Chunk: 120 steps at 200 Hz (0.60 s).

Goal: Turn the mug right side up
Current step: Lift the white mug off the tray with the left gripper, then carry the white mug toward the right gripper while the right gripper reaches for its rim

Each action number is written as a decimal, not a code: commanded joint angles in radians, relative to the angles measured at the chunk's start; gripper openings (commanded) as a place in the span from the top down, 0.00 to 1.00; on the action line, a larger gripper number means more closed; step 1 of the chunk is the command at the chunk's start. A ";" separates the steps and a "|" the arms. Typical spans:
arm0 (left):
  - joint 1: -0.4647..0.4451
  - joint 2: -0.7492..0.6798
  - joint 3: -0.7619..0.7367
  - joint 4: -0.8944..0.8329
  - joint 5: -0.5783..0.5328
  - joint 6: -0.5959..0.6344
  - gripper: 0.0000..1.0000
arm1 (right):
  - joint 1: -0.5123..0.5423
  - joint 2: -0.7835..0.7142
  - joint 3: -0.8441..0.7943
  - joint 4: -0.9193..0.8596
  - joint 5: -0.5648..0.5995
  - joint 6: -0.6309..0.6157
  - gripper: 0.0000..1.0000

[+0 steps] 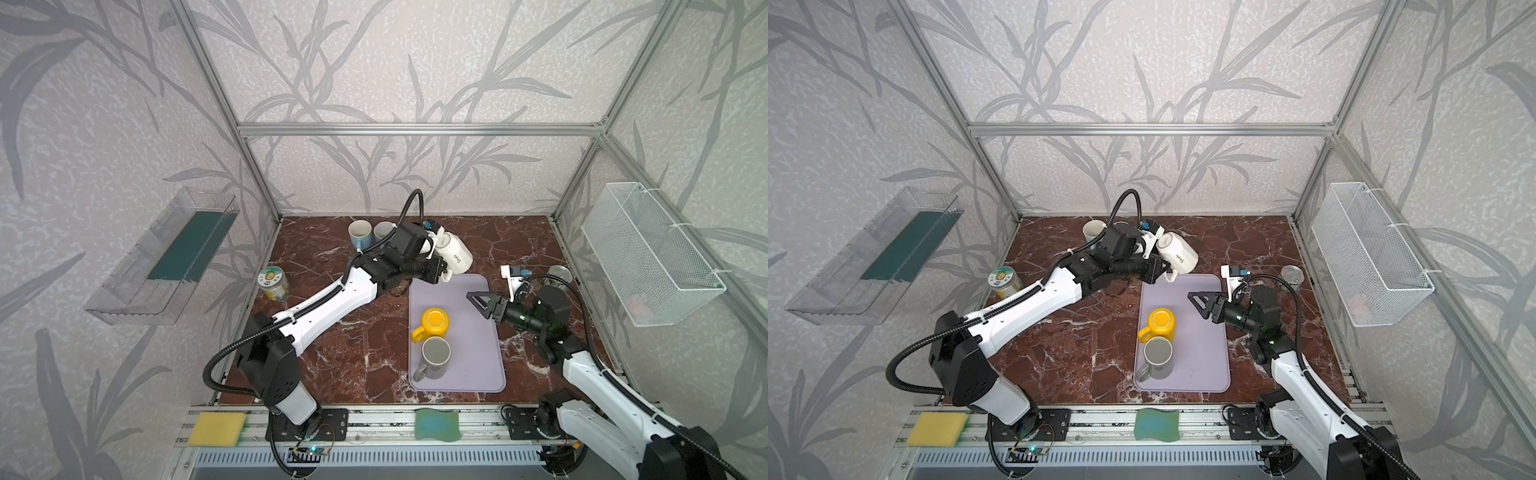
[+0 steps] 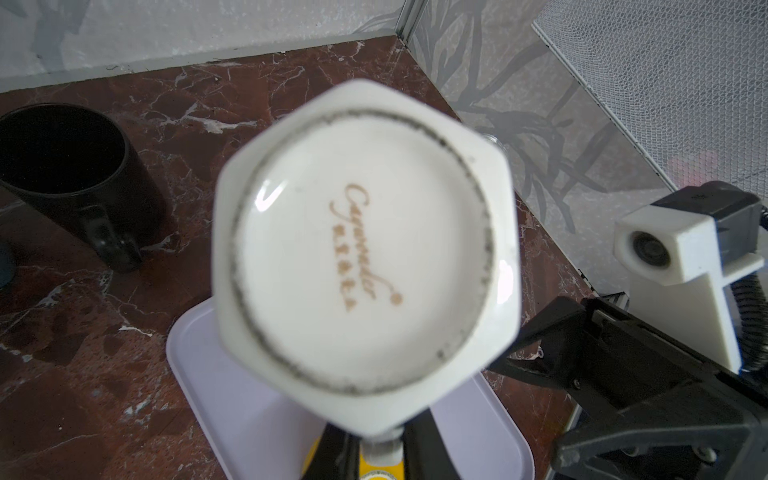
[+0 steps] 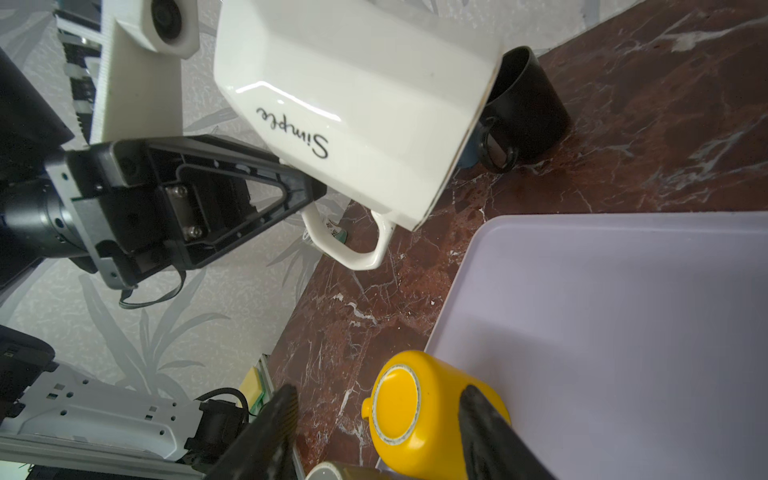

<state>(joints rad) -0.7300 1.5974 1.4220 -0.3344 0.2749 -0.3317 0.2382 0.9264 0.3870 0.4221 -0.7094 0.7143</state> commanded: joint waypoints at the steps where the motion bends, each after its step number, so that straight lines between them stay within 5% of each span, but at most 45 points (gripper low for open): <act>1: 0.004 -0.076 0.011 0.139 0.029 -0.013 1.00 | -0.005 0.028 0.036 0.150 -0.019 0.041 0.41; 120: 0.006 -0.136 -0.051 0.258 0.080 -0.082 1.00 | -0.005 0.223 0.044 0.611 -0.022 0.240 0.43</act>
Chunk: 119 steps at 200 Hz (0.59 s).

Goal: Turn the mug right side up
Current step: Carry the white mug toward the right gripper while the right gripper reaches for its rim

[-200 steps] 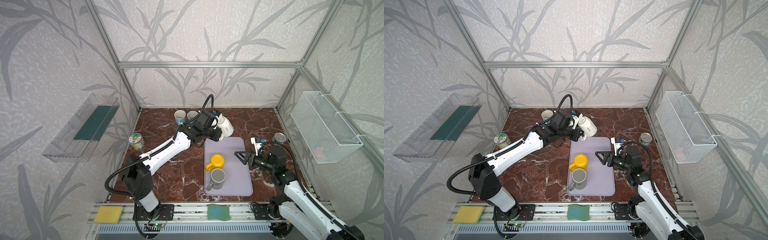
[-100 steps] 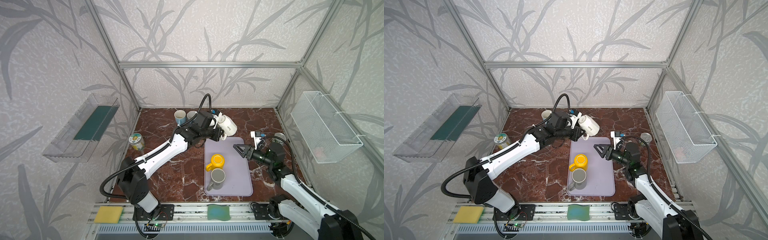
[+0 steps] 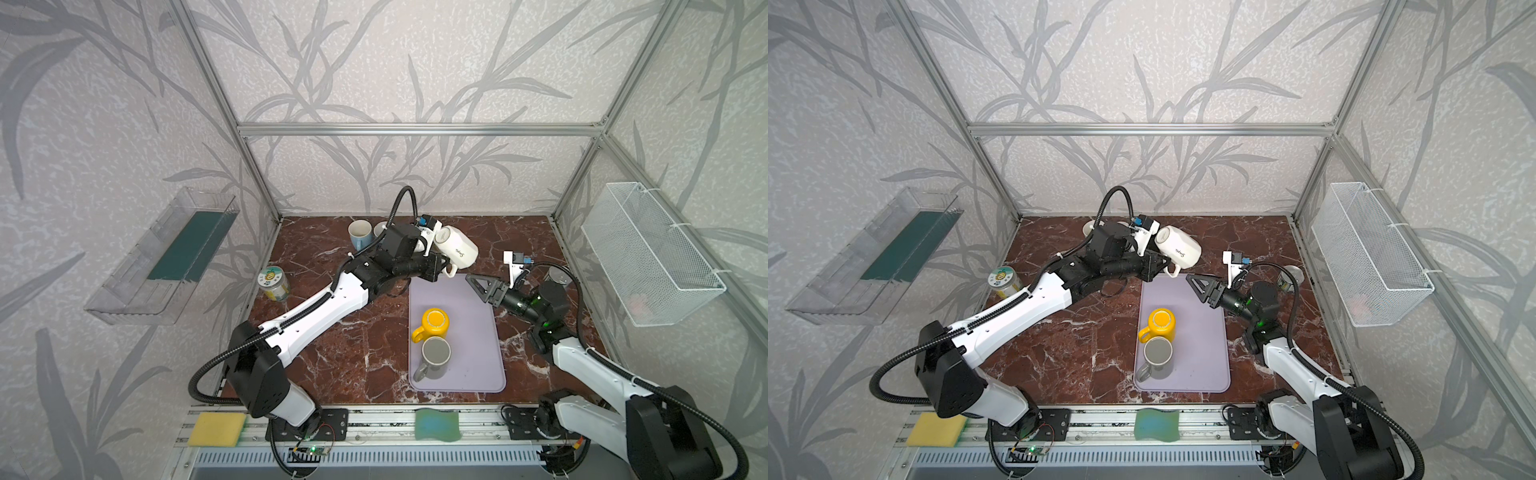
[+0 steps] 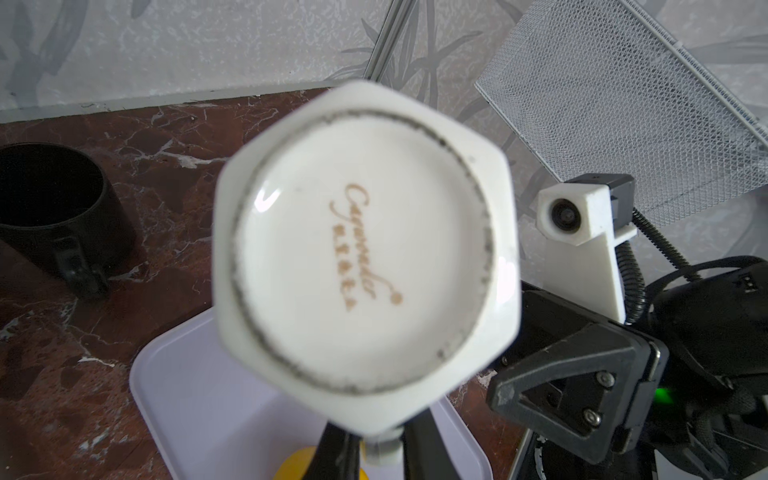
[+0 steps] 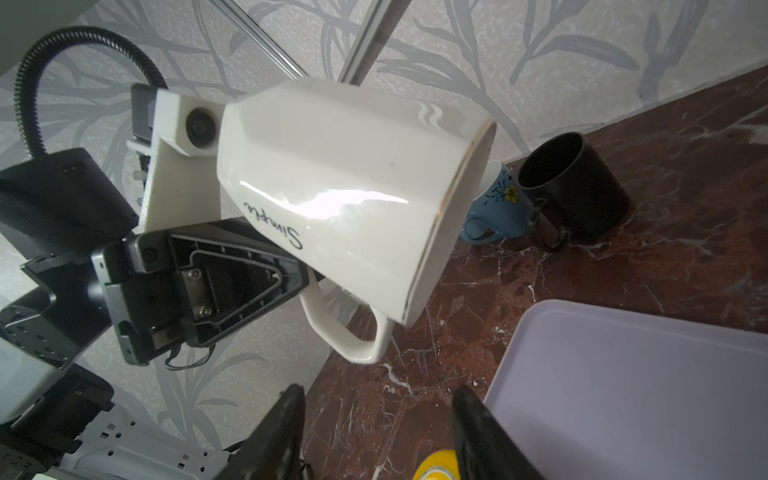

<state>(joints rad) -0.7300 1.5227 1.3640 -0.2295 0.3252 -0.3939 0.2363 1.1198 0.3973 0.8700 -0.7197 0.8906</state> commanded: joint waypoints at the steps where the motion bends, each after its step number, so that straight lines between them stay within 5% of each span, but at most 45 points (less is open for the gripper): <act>1: 0.005 -0.061 0.007 0.155 0.029 -0.021 1.00 | -0.003 0.032 0.034 0.168 -0.012 0.066 0.43; 119: 0.007 -0.093 -0.052 0.277 0.070 -0.082 1.00 | 0.000 0.162 0.071 0.385 -0.055 0.203 0.47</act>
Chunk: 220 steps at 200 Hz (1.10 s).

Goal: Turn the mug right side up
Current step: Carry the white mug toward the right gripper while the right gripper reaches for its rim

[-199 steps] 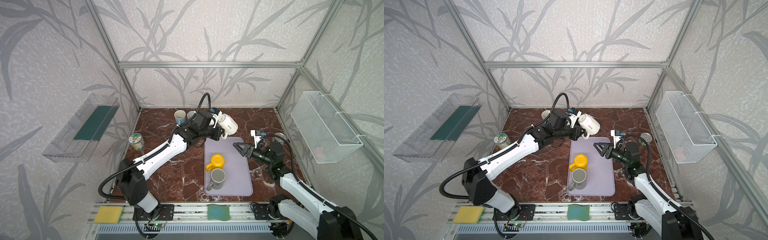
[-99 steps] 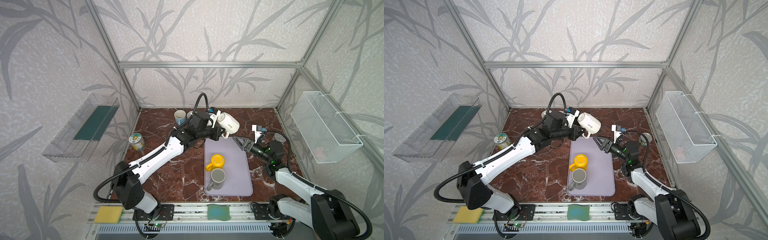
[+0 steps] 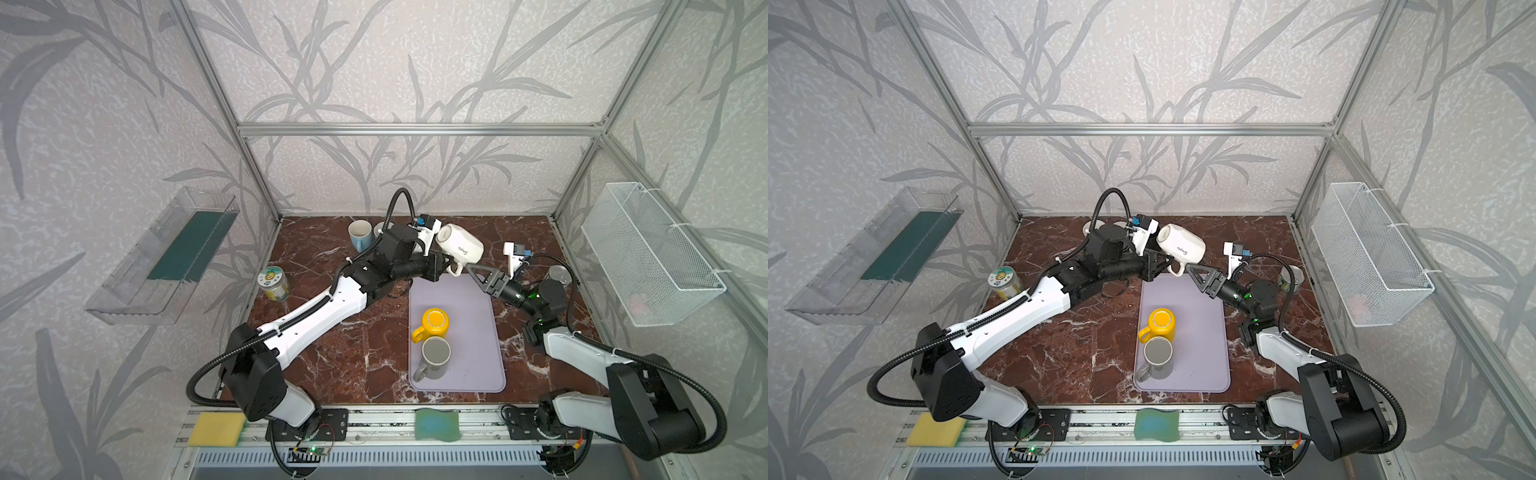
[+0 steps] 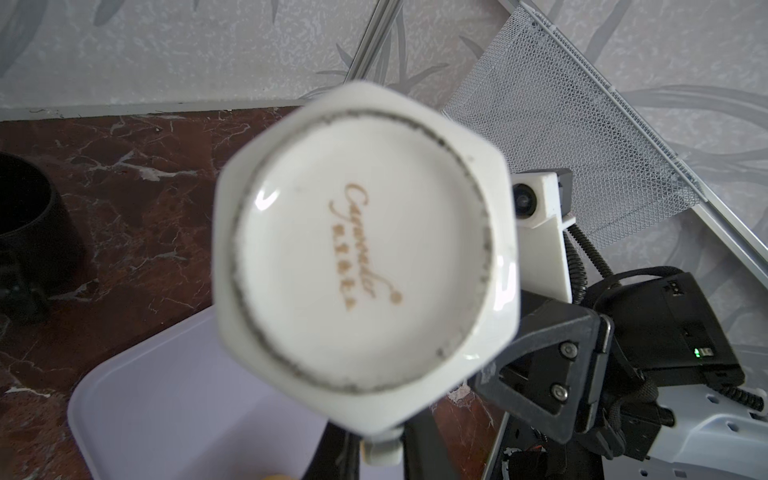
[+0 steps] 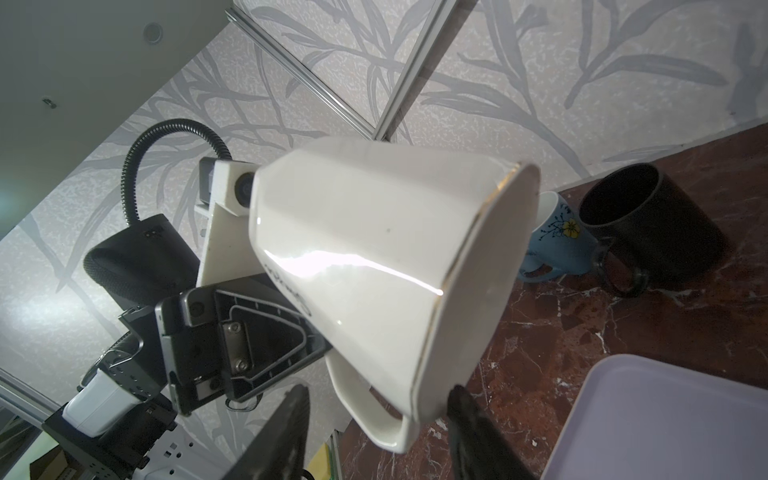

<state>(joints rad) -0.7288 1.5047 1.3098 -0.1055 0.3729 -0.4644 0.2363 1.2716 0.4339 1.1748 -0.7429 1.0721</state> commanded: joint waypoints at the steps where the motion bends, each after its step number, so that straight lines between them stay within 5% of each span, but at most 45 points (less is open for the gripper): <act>1: 0.005 -0.075 0.002 0.153 0.021 -0.011 1.00 | 0.000 0.011 0.034 0.081 -0.032 0.022 0.47; 220: 0.008 -0.104 -0.056 0.338 0.132 -0.094 1.00 | 0.018 0.055 0.079 0.226 -0.056 0.106 0.55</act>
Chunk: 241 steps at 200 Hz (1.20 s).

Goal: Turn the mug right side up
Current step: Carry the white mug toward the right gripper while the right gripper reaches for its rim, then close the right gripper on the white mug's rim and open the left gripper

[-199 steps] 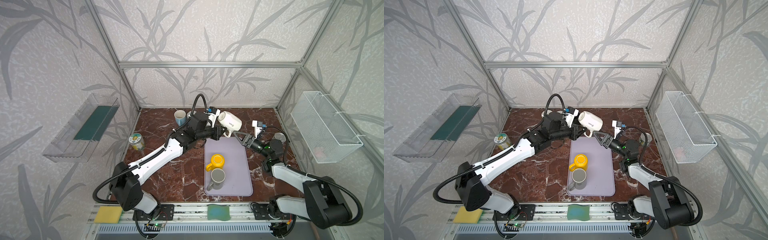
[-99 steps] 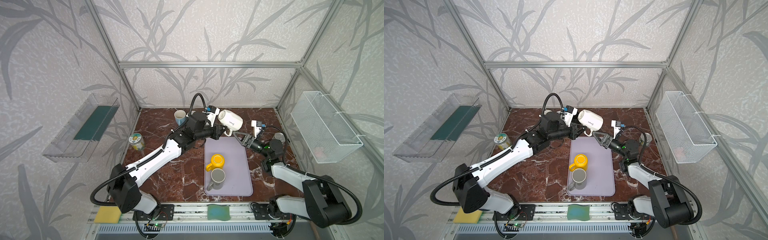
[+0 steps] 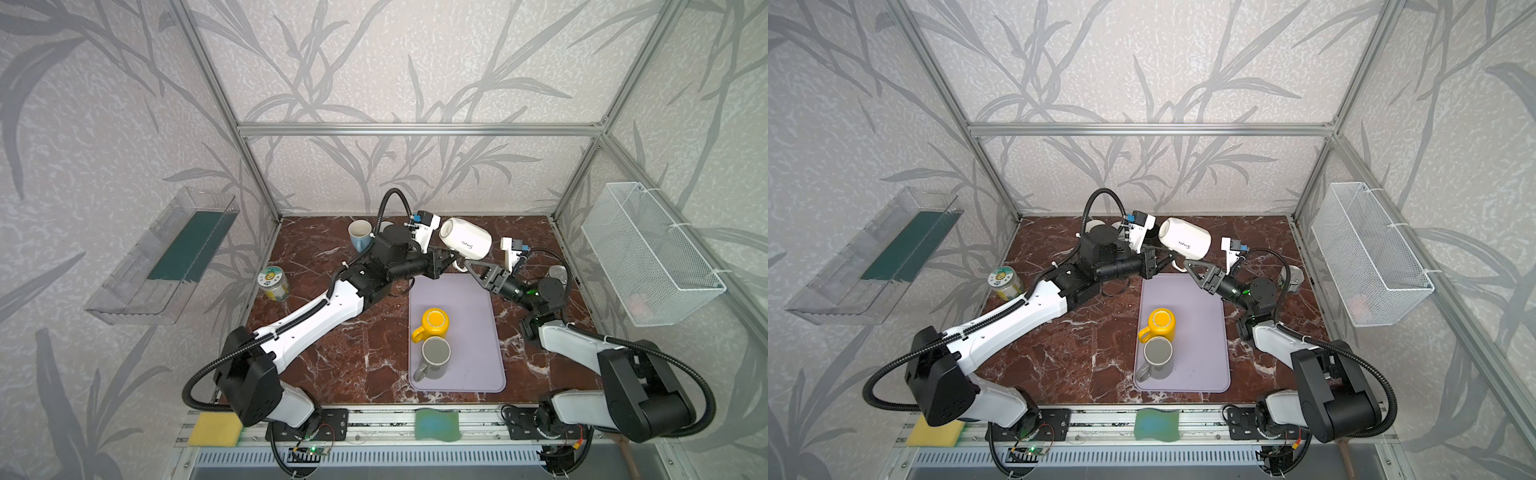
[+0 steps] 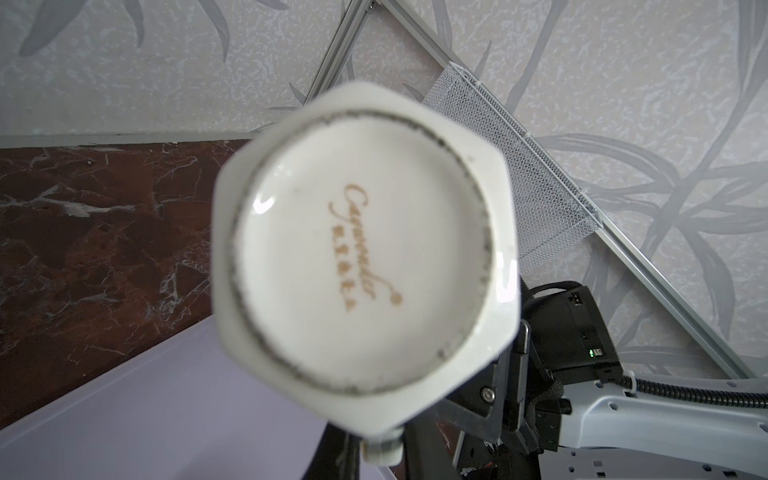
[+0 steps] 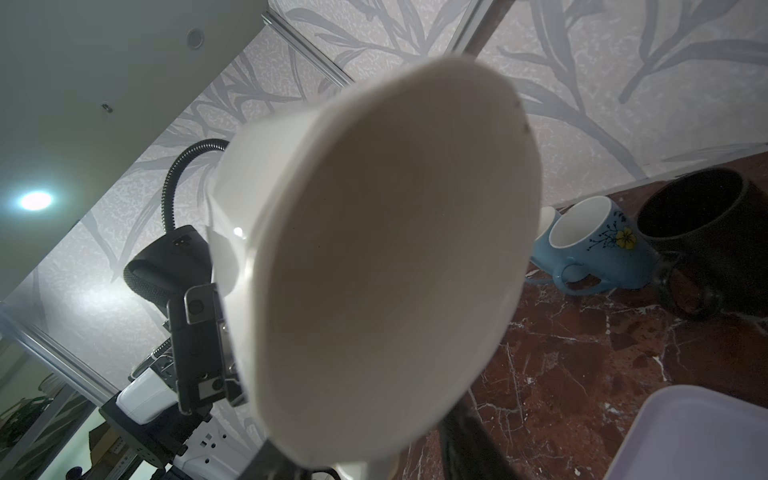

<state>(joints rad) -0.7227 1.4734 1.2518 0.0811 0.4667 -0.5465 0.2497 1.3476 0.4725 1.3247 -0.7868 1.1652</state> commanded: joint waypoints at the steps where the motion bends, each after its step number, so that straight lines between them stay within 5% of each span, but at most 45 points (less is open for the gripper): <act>1: 0.001 -0.073 0.001 0.152 0.038 -0.012 1.00 | 0.005 -0.021 0.041 0.077 -0.013 0.013 0.55; 139: 0.006 -0.061 -0.042 0.234 0.122 -0.047 1.00 | 0.005 -0.113 0.104 0.076 -0.014 0.092 0.67; 241: 0.010 -0.058 -0.067 0.233 0.158 -0.036 1.00 | 0.003 -0.138 0.103 0.077 0.029 0.116 0.86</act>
<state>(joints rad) -0.7147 1.4429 1.2034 0.2920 0.5877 -0.6201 0.2535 1.2488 0.5282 1.3113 -0.8005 1.2636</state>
